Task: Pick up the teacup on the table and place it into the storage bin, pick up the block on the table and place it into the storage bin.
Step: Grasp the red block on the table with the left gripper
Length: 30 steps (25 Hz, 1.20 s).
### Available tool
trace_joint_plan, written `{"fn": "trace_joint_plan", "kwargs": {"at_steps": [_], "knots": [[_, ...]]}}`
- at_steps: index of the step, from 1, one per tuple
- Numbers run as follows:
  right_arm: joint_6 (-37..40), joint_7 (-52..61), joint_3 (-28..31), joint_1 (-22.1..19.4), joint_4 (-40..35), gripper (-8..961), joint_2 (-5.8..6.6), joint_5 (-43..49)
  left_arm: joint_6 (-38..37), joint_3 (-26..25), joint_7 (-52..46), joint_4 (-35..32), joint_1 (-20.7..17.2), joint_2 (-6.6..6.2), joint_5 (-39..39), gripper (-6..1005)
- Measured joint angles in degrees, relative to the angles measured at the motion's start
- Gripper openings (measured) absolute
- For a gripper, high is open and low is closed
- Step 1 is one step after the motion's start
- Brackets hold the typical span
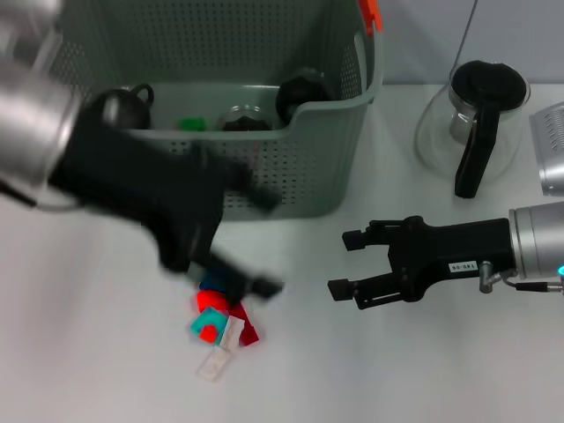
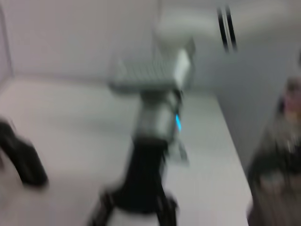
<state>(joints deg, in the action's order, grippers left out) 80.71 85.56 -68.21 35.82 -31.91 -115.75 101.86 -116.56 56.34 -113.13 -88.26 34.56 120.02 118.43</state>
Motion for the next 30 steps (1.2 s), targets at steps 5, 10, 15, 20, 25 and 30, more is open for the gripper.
{"fn": "trace_joint_plan", "kwargs": {"at_steps": [5, 10, 15, 20, 25, 30], "knots": [[-0.34, -0.03, 0.01, 0.10, 0.00, 925, 0.01, 0.00, 1.63, 6.75, 7.55, -2.96, -5.24, 3.21, 12.07, 916], [-0.48, -0.04, 0.01, 0.16, 0.01, 925, 0.00, 0.00, 9.26, 15.97, 9.61, -0.99, -7.40, 4.40, 21.82, 902], [-0.59, -0.04, 0.01, 0.02, 0.01, 925, -0.06, 0.00, 16.59, 21.78, 10.93, 3.60, -7.19, 4.46, 27.96, 887], [-0.73, -0.05, 0.21, -0.19, 0.01, 925, -0.09, 0.00, 22.34, 24.50, 13.91, 6.23, -7.23, 4.53, 31.51, 872], [-0.81, -0.05, 0.68, -0.27, 0.05, 925, -0.30, 0.00, 25.34, 26.23, 15.14, 8.68, -6.79, 4.59, 33.58, 858], [-0.82, 0.11, 1.25, -0.38, 0.04, 925, -0.37, 0.00, 26.92, 28.18, 15.73, 9.57, -6.58, 4.61, 35.24, 843]]}}
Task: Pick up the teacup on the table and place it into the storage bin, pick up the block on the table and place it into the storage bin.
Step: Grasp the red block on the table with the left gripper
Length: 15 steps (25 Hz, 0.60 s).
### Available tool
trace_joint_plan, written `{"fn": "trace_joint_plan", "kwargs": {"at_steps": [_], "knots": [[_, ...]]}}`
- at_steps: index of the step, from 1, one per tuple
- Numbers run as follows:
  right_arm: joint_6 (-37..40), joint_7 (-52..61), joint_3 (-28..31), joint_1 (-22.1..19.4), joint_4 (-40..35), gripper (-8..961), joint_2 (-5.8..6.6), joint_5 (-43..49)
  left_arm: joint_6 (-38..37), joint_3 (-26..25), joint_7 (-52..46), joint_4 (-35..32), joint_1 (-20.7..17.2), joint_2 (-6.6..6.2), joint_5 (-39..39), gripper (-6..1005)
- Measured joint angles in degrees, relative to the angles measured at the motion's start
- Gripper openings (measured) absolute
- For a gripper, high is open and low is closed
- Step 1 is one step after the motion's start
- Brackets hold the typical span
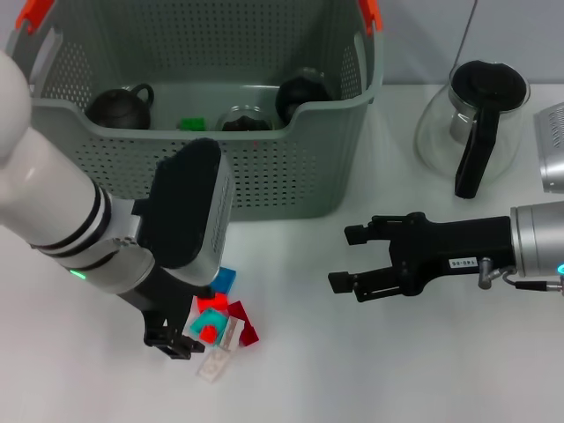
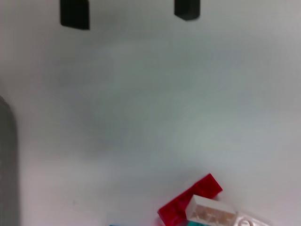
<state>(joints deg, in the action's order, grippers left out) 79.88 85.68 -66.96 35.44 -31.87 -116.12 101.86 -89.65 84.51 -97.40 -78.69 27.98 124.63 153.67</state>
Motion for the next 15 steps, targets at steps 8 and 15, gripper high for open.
{"fn": "trace_joint_plan", "kwargs": {"at_steps": [8, 15], "knots": [[-0.15, -0.07, 0.37, -0.03, -0.04, 925, -0.15, 0.00, 1.51, 2.31, 1.73, 0.26, -0.22, 0.10, 0.83, 582], [-0.77, -0.14, 0.36, -0.02, -0.02, 925, -0.25, 0.00, 2.09, 3.76, 2.23, 1.27, -0.03, 0.17, 0.58, 539]]}}
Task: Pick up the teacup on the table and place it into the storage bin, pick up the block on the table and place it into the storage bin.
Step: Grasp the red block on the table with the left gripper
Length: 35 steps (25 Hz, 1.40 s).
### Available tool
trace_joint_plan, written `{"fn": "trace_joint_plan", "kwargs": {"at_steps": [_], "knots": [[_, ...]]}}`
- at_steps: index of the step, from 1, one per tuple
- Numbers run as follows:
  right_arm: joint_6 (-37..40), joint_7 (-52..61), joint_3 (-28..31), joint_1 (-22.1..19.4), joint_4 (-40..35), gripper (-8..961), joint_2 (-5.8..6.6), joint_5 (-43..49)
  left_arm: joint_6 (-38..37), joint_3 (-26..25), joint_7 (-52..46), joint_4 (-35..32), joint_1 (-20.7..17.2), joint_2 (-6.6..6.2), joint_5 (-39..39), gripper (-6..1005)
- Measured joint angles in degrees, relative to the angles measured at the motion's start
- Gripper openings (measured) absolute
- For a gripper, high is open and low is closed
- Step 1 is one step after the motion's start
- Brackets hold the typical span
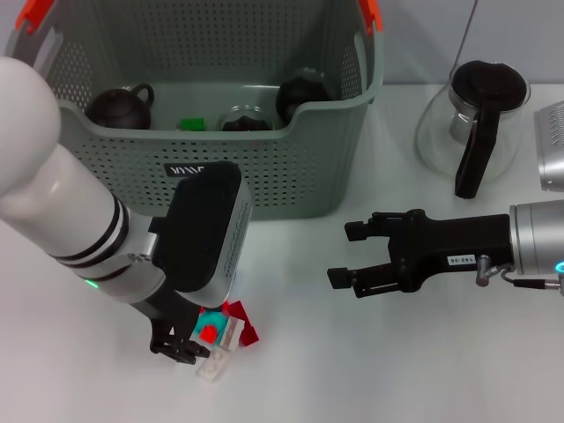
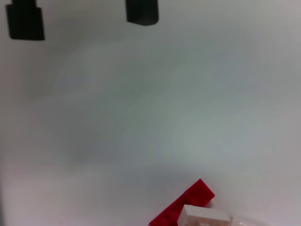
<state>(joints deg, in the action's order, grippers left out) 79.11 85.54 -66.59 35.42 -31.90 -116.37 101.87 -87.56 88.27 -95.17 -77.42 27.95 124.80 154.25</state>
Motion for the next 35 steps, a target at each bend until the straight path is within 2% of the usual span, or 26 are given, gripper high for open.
{"fn": "trace_joint_plan", "kwargs": {"at_steps": [14, 35], "knots": [[-0.11, -0.02, -0.03, 0.17, -0.02, 924, 0.00, 0.00, 1.51, 0.68, 0.07, 1.54, 0.00, 0.00, 0.15, 463], [-0.63, 0.13, -0.03, 0.30, -0.01, 924, 0.03, 0.00, 0.21, 0.68, -0.31, 2.22, 0.40, 0.00, -0.24, 411]]}}
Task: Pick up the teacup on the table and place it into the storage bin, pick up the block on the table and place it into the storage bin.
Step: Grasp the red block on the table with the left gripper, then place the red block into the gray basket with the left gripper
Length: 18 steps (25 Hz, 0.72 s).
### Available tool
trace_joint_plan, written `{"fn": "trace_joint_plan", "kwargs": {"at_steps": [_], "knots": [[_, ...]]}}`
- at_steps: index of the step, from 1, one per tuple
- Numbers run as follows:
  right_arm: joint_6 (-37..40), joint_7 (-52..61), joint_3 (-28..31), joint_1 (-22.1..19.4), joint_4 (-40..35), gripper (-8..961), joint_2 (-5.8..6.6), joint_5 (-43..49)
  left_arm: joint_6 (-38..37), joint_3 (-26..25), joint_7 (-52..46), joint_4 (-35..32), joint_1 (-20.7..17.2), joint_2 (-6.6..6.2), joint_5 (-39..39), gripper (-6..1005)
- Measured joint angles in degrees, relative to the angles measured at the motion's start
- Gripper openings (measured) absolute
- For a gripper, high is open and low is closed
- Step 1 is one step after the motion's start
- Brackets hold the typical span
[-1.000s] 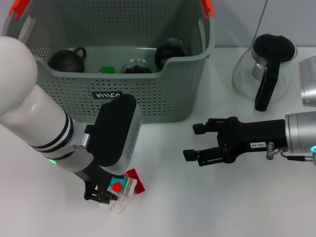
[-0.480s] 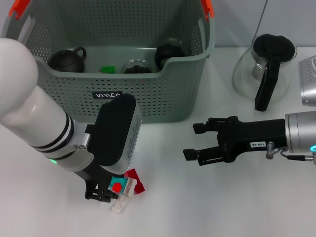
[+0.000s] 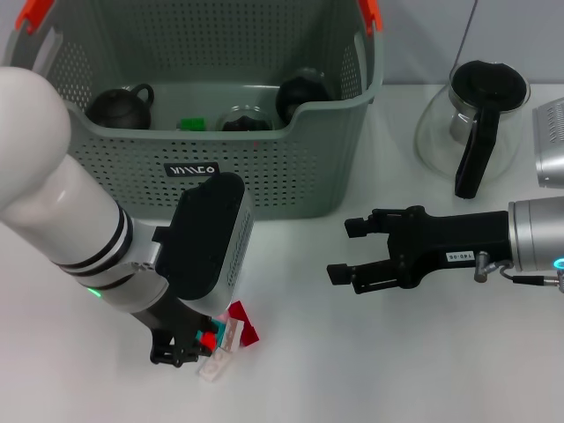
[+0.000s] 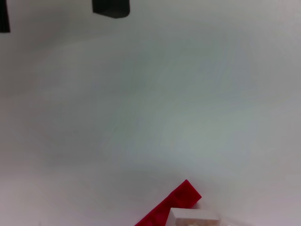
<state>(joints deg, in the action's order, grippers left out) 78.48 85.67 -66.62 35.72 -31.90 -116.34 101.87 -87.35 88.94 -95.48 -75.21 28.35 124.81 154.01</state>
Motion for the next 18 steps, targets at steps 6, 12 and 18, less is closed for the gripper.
{"fn": "trace_joint_plan", "kwargs": {"at_steps": [6, 12, 18], "knots": [[0.00, 0.00, 0.00, 0.05, 0.00, 924, 0.07, 0.00, 0.57, -0.22, -0.57, -0.07, 0.03, 0.00, -0.05, 206], [0.00, -0.12, 0.00, 0.01, 0.00, 924, 0.06, 0.00, -0.41, -0.57, -2.28, -1.11, 0.43, -0.07, -0.51, 206], [0.01, 0.08, 0.00, -0.04, 0.00, 924, 0.20, 0.00, -7.48, -5.73, -4.88, -3.88, 2.22, -0.33, -2.88, 206]]}}
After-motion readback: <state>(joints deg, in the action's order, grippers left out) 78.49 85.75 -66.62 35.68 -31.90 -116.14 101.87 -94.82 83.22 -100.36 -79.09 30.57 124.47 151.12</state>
